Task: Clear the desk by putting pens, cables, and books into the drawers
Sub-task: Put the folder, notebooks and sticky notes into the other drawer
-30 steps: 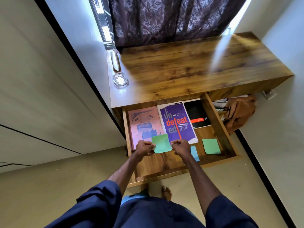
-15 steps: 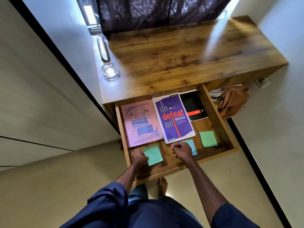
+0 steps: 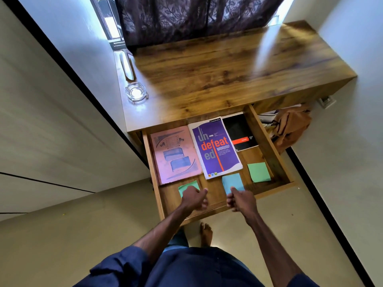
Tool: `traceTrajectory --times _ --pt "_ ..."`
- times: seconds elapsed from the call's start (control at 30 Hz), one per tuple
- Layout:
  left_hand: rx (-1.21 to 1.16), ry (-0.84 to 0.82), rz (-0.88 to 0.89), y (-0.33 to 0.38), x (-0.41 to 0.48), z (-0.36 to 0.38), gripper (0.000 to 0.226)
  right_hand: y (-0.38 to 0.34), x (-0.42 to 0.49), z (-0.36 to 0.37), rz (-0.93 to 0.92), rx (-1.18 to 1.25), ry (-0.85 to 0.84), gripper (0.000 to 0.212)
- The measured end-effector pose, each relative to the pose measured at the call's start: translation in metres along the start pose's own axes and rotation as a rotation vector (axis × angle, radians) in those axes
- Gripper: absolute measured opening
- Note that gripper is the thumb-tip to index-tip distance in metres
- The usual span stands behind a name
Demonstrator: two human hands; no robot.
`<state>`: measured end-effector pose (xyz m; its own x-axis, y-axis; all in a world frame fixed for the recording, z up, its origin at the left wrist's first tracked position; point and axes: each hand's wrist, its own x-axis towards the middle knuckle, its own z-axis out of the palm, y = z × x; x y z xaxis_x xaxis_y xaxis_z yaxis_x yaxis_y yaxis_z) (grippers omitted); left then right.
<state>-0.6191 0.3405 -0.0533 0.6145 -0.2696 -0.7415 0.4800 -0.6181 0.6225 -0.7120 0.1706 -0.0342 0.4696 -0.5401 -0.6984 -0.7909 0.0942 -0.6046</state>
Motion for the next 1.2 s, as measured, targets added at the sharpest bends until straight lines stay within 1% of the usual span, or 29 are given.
traceTrajectory --times 0.1,0.13,0.17,0.2,0.27,0.33,0.37,0.47,0.6,0.7,0.77,0.83,0.93,1.03,1.2 --pt "-0.169 -0.392 -0.324 0.010 -0.025 0.011 0.067 0.016 -0.003 -0.019 0.174 -0.106 -0.133 0.048" --pt "-0.201 -0.480 -0.425 0.008 -0.031 0.014 0.073 0.020 -0.001 -0.022 0.207 -0.106 -0.144 0.049" --pt "-0.235 -0.525 -0.500 0.006 -0.033 0.018 0.078 0.023 0.002 -0.024 0.227 -0.067 -0.139 0.048" --pt "-0.267 -0.533 -0.546 0.004 -0.034 0.022 0.082 0.023 0.006 -0.024 0.243 0.007 -0.128 0.049" --pt "-0.355 -0.488 -0.583 0.002 -0.031 0.030 0.090 0.015 0.010 -0.025 0.302 0.228 -0.143 0.054" --pt "-0.487 -0.448 -0.591 0.003 -0.031 0.035 0.092 0.003 0.007 -0.026 0.379 0.466 -0.187 0.064" --pt "-0.553 -0.433 -0.586 0.005 -0.033 0.036 0.092 -0.003 0.004 -0.026 0.404 0.543 -0.200 0.068" --pt "-0.664 -0.389 -0.547 0.003 -0.031 0.037 0.091 -0.014 0.003 -0.026 0.439 0.653 -0.225 0.080" --pt "-0.793 -0.378 -0.529 0.003 -0.026 0.031 0.086 -0.030 0.000 -0.027 0.439 0.723 -0.277 0.085" --pt "-0.866 -0.358 -0.526 0.010 -0.020 0.024 0.093 -0.044 0.001 -0.028 0.424 0.759 -0.297 0.090" --pt "-0.909 -0.327 -0.502 0.017 -0.016 0.021 0.093 -0.054 0.005 -0.027 0.410 0.769 -0.313 0.092" --pt "-0.959 -0.291 -0.480 0.023 -0.009 0.017 0.092 -0.065 0.011 -0.026 0.405 0.783 -0.330 0.090" --pt "-1.050 -0.254 -0.475 0.033 0.006 0.008 0.101 -0.083 0.023 -0.022 0.402 0.808 -0.346 0.088" --pt "-1.129 -0.220 -0.460 0.047 0.025 -0.003 0.104 -0.104 0.043 -0.012 0.399 0.795 -0.355 0.089" --pt "-1.177 -0.219 -0.438 0.079 0.061 -0.036 0.096 -0.146 0.079 0.006 0.410 0.812 -0.414 0.078"
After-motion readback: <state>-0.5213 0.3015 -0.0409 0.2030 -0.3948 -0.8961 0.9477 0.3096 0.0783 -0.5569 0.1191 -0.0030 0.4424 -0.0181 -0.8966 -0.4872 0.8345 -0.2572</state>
